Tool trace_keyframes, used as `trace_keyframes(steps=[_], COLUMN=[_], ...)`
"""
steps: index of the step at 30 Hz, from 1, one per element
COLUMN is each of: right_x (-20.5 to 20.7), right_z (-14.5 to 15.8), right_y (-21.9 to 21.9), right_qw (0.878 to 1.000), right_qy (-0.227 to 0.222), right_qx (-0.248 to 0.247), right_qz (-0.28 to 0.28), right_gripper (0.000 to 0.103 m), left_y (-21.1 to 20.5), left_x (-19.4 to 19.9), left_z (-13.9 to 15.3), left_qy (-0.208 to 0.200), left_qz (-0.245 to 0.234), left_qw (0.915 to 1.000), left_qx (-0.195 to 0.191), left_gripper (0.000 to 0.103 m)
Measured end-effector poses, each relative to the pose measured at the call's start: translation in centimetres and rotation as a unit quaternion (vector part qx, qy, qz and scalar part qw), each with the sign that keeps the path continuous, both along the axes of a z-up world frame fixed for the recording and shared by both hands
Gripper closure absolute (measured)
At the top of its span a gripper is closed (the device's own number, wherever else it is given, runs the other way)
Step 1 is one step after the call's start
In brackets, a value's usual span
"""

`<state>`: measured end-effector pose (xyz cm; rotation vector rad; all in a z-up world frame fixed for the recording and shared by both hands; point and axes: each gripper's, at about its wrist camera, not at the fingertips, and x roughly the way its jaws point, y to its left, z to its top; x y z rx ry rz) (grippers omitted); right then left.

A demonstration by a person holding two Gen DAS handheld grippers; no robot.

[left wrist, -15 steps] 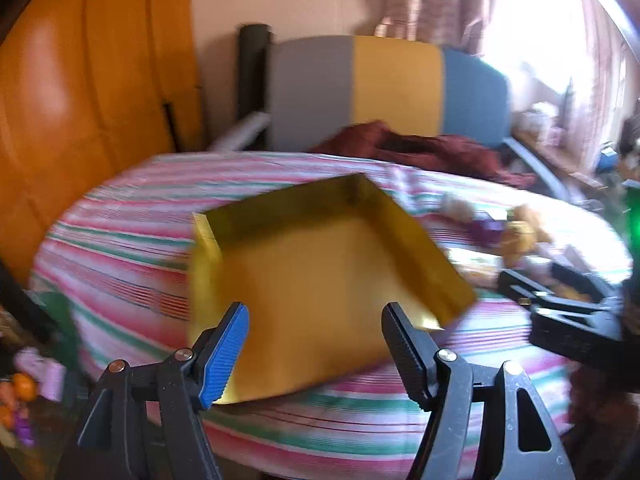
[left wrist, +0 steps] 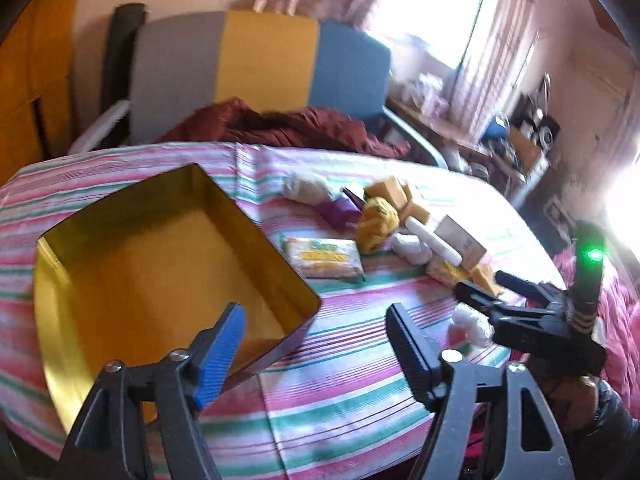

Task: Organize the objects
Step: 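Grasp the cracker packet with the left tool while the right tool grasps the plastic bundle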

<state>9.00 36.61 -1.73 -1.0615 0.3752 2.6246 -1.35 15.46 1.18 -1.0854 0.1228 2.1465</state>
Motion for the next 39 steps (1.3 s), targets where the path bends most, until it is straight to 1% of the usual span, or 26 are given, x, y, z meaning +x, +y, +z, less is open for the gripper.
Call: trace_keyframes(steps=[2, 5, 6, 8, 9, 11, 13, 14, 16, 17, 18, 19, 20, 21, 23, 24, 26, 29, 31, 32, 33, 34, 35, 36, 38, 39], right_x=[1.3, 3.0, 3.4, 4.1, 4.4, 4.7, 4.8, 4.8, 4.6, 4.5, 4.4, 4.4, 4.3, 4.2, 4.1, 3.9, 3.8, 3.5, 3.3, 3.2, 3.0, 2.9, 2.8, 2.7, 2.5, 2.4], right_z=[0.1, 0.3, 0.3, 0.0, -0.2, -0.6, -0.8, -0.9, -0.8, -0.7, -0.7, -0.7, -0.8, -0.9, -1.2, -1.4, -2.0, -3.0, -3.5, -3.8, -4.1, -4.3, -4.5, -4.6, -5.1, -5.5], right_y=[1.6, 3.6, 4.1, 4.9, 5.1, 5.5, 5.9, 5.8, 5.7, 5.6, 5.5, 5.6, 5.6, 5.7, 5.8, 5.8, 5.9, 6.1, 6.1, 6.2, 6.2, 6.2, 6.3, 6.3, 6.4, 6.4], right_qw=[1.000, 0.999, 0.999, 0.998, 0.998, 0.998, 0.998, 0.998, 0.998, 0.999, 0.999, 0.999, 0.999, 0.998, 0.997, 0.997, 0.996, 0.993, 0.992, 0.991, 0.991, 0.990, 0.990, 0.990, 0.989, 0.988], right_qy=[-0.002, -0.007, -0.009, -0.017, -0.021, -0.023, -0.022, -0.022, -0.020, -0.019, -0.019, -0.018, -0.019, -0.019, -0.023, -0.028, -0.031, -0.041, -0.049, -0.054, -0.059, -0.062, -0.064, -0.067, -0.075, -0.082], right_qx=[-0.002, 0.000, -0.004, -0.007, -0.008, -0.022, -0.035, -0.036, -0.037, -0.039, -0.040, -0.043, -0.049, -0.054, -0.066, -0.073, -0.085, -0.106, -0.112, -0.113, -0.116, -0.118, -0.120, -0.122, -0.123, -0.123], right_qz=[-0.022, -0.047, -0.053, -0.060, -0.063, -0.060, -0.055, -0.052, -0.040, -0.032, -0.027, -0.020, -0.012, -0.006, 0.008, 0.015, 0.024, 0.033, 0.038, 0.039, 0.040, 0.039, 0.038, 0.038, 0.039, 0.038], right_gripper=[0.000, 0.000, 0.000, 0.000, 0.000, 0.000, 0.000, 0.000, 0.000, 0.000, 0.000, 0.000, 0.000, 0.000, 0.000, 0.000, 0.000, 0.000, 0.000, 0.000, 0.000, 0.000, 0.000, 0.000, 0.003, 0.009], left_y=[1.8, 4.3, 5.2, 7.0, 8.1, 9.7, 11.4, 12.3, 13.4, 14.0, 14.5, 14.8, 15.1, 15.4, 15.9, 16.1, 16.4, 16.7, 16.7, 16.8, 16.7, 16.7, 16.7, 16.6, 16.3, 16.1], left_x=[-0.4, -0.9, -1.3, -2.0, -2.3, -2.7, -3.1, -3.5, -4.4, -4.8, -5.2, -5.6, -6.1, -6.5, -7.4, -7.7, -8.0, -8.0, -7.9, -7.8, -7.9, -8.1, -8.2, -8.2, -7.7, -7.2], left_z=[-0.3, -0.4, -0.5, -0.4, -0.4, -0.8, -1.7, -2.4, -3.6, -4.4, -5.1, -5.8, -6.3, -6.8, -7.4, -7.9, -8.6, -9.7, -10.4, -10.7, -10.7, -10.6, -10.4, -10.2, -10.0, -9.9], left_qy=[-0.006, 0.009, 0.014, 0.028, 0.040, 0.051, 0.077, 0.079, 0.073, 0.071, 0.071, 0.078, 0.077, 0.071, 0.064, 0.052, 0.049, 0.039, 0.030, 0.031, 0.026, 0.019, 0.013, 0.011, 0.024, 0.033], left_qz=[-0.021, -0.047, -0.059, -0.097, -0.125, -0.179, -0.224, -0.248, -0.278, -0.293, -0.303, -0.307, -0.314, -0.320, -0.325, -0.335, -0.343, -0.364, -0.377, -0.379, -0.380, -0.378, -0.374, -0.375, -0.379, -0.381], left_qw=[0.9997, 0.9976, 0.9963, 0.9912, 0.9861, 0.9734, 0.9564, 0.9458, 0.9323, 0.9240, 0.9166, 0.9109, 0.9058, 0.9025, 0.9000, 0.8962, 0.8910, 0.8787, 0.8702, 0.8682, 0.8705, 0.8738, 0.8784, 0.8803, 0.8789, 0.8782], left_qx=[-0.013, -0.050, -0.062, -0.086, -0.102, -0.133, -0.171, -0.195, -0.220, -0.235, -0.251, -0.264, -0.274, -0.280, -0.284, -0.286, -0.293, -0.306, -0.316, -0.318, -0.312, -0.305, -0.297, -0.291, -0.289, -0.287], left_gripper=[0.027, 0.027, 0.027, 0.027, 0.027, 0.027, 0.026, 0.025, 0.022, 0.020, 0.020, 0.020, 0.020, 0.020, 0.019, 0.018, 0.018, 0.018, 0.018, 0.017, 0.017, 0.023, 0.033, 0.037, 0.047, 0.049])
